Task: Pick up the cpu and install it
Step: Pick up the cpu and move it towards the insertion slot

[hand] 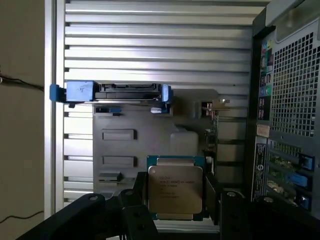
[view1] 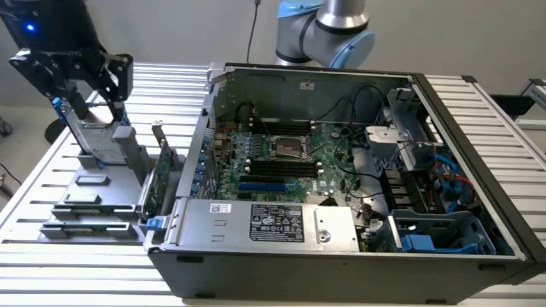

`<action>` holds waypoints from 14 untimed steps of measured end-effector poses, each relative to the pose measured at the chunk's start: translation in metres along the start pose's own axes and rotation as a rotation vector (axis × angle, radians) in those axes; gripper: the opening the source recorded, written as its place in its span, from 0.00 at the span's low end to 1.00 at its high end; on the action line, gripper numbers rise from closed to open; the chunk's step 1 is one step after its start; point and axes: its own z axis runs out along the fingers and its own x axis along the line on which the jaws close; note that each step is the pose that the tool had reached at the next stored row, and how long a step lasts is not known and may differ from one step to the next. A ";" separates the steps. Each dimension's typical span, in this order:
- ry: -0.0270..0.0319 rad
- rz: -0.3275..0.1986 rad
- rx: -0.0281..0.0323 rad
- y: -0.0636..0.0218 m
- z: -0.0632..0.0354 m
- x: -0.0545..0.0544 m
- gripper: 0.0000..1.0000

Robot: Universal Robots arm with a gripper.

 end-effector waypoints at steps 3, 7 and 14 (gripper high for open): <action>0.0001 0.000 0.0000 0.0003 -0.0004 -0.014 0.55; 0.0001 0.000 -0.0001 0.0006 -0.0009 -0.032 0.55; 0.0005 0.000 -0.0032 0.0005 -0.0028 -0.064 0.55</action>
